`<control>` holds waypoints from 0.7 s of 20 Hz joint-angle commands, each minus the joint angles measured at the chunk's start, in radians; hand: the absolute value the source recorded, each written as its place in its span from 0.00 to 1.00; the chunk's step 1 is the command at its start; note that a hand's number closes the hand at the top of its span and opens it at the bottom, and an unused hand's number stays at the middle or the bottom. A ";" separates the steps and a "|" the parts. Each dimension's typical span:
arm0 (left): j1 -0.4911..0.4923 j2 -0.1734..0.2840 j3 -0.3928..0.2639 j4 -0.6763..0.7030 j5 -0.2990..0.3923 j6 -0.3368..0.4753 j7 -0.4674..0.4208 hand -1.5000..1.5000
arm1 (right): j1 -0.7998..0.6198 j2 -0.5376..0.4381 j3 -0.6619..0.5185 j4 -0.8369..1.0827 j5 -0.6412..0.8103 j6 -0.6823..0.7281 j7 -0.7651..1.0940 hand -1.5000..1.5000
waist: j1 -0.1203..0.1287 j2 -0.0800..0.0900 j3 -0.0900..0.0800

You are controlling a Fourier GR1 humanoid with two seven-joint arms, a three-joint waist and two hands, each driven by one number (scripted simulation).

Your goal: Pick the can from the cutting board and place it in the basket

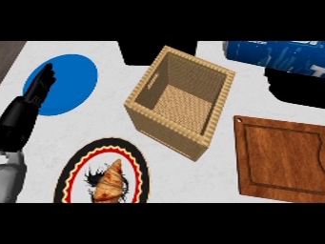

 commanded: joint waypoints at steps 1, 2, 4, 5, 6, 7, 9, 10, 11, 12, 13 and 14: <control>-0.004 0.003 0.009 0.028 0.003 -0.011 -0.023 0.50 | -0.161 0.053 0.064 0.157 0.025 -0.008 0.078 1.00 | 0.006 0.004 0.001; 0.009 0.000 0.004 -0.010 -0.004 -0.004 -0.010 0.50 | -0.198 0.093 0.095 0.147 0.048 -0.014 0.152 1.00 | 0.006 0.002 0.001; -0.002 0.011 0.016 0.004 0.007 -0.018 -0.008 0.50 | -0.256 0.104 0.066 0.256 0.055 -0.031 0.154 1.00 | 0.008 0.003 0.001; 0.010 -0.010 0.006 0.031 -0.010 0.000 -0.049 0.50 | -0.257 0.116 0.055 0.264 0.043 -0.029 0.163 1.00 | 0.003 0.003 0.001; -0.024 -0.009 0.005 0.053 -0.006 -0.006 -0.028 0.50 | -0.237 0.178 0.124 0.283 0.103 -0.093 0.153 1.00 | 0.003 0.005 0.001; -0.027 -0.002 0.008 0.032 -0.014 0.000 -0.008 0.50 | -0.285 0.170 0.103 0.337 0.076 -0.052 0.159 1.00 | 0.004 0.004 0.001; 0.022 -0.057 -0.033 0.029 -0.052 0.042 -0.036 0.50 | -0.302 0.157 0.064 0.383 0.052 -0.041 0.139 1.00 | 0.001 0.003 0.001; 0.042 -0.018 -0.005 -0.021 -0.016 0.002 -0.013 0.50 | -0.287 0.168 0.093 0.430 0.077 -0.049 0.121 1.00 | 0.009 0.003 0.001; 0.023 -0.001 0.010 0.017 -0.010 -0.011 -0.028 0.50 | -0.304 0.162 0.060 0.474 0.048 -0.025 0.126 1.00 | 0.006 0.004 0.001; -0.006 0.009 0.030 0.059 0.002 -0.018 -0.064 0.50 | -0.334 0.187 0.079 0.502 0.052 -0.020 0.144 1.00 | 0.004 0.005 0.001; 0.032 -0.012 0.004 -0.048 -0.003 -0.007 0.015 0.50 | -0.273 0.221 0.145 0.404 0.050 -0.031 0.230 1.00 | 0.003 -0.002 0.002; 0.025 -0.010 0.007 -0.021 0.000 -0.013 -0.007 0.50 | -0.333 0.189 0.055 0.495 0.018 0.022 0.206 1.00 | 0.003 0.001 0.001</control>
